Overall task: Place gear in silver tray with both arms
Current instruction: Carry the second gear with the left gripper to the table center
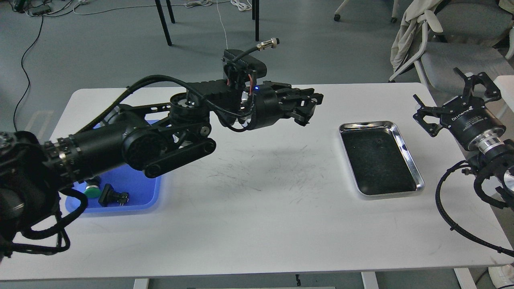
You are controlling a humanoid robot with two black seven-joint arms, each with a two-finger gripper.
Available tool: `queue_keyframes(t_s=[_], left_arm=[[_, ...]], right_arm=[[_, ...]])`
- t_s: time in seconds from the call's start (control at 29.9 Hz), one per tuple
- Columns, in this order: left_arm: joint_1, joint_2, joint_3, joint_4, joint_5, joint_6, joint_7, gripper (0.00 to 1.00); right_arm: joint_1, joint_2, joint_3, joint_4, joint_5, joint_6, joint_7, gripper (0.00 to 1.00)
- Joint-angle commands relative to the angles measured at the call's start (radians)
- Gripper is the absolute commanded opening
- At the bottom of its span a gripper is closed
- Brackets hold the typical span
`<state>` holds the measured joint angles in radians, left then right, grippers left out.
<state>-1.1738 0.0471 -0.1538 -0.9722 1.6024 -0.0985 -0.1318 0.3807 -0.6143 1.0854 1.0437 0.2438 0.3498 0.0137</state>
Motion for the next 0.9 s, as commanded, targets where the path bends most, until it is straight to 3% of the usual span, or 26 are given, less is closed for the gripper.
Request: queue_keyframes(t_s=[0.0, 0.13, 0.4, 0.63, 0.87], left_arm=[[0.020, -0.047, 0.000, 0.133, 0.001, 0.003, -0.005, 0.07], [0.059, -0.047, -0.003, 0.184, 0.002, 0.037, 0.000, 0.07], [0.157, -0.047, 0.000, 0.127, 0.060, 0.094, 0.020, 0.07], [0.309, -0.047, 0.002, 0.099, 0.205, 0.092, 0.017, 0.07], [0.347, -0.047, 0.016, 0.099, 0.206, 0.091, 0.012, 0.07]], right_arm=[[0.000, -0.001, 0.004, -0.004, 0.000, 0.000, 0.000, 0.98], [-0.002, -0.001, 0.021, -0.007, 0.002, -0.002, -0.001, 0.98], [-0.002, 0.001, 0.036, -0.004, 0.002, -0.006, -0.001, 0.98], [-0.002, 0.001, 0.060, 0.004, 0.008, -0.008, -0.003, 0.98], [-0.002, 0.007, 0.064, 0.006, 0.008, -0.009, -0.001, 0.98]])
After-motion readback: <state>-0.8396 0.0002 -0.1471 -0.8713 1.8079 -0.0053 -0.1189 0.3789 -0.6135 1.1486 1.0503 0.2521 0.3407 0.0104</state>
